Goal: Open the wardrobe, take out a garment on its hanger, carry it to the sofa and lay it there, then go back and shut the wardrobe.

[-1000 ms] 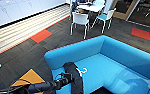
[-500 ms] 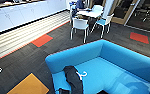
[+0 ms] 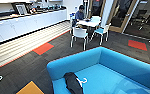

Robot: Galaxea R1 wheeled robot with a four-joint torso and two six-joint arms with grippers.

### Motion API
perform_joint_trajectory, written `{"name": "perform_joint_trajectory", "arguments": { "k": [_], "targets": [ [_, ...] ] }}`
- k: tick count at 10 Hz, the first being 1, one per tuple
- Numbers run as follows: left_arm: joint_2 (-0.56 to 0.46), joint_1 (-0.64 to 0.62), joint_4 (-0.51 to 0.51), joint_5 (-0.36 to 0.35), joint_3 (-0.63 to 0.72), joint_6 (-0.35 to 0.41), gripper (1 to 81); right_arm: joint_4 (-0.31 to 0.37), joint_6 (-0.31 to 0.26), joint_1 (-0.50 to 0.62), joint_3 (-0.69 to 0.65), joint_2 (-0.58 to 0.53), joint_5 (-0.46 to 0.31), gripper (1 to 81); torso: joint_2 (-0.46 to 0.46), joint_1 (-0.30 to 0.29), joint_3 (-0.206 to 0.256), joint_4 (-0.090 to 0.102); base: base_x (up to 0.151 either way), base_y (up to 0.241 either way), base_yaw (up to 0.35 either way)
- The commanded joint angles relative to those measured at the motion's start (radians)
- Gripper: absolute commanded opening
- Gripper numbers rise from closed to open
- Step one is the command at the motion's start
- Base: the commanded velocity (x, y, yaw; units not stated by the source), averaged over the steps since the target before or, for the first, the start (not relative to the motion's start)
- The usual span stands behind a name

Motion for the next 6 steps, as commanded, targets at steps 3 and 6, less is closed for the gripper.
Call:
{"name": "perform_joint_trajectory", "arguments": {
  "k": [3,6],
  "targets": [
    [0.031,0.101,0.006,-0.120,-0.139,0.086,81.1,0.001,-0.002,0.006,0.008,0.005,-0.074,81.1,-0.001,-0.001,0.014,0.000,0.000,0.000,0.000],
    [0.066,0.185,0.004,-0.268,-0.334,0.089,81.1,0.001,-0.004,0.006,0.008,0.005,-0.075,81.1,-0.002,-0.002,0.014,0.000,0.000,0.000,0.000]
  ]
}}
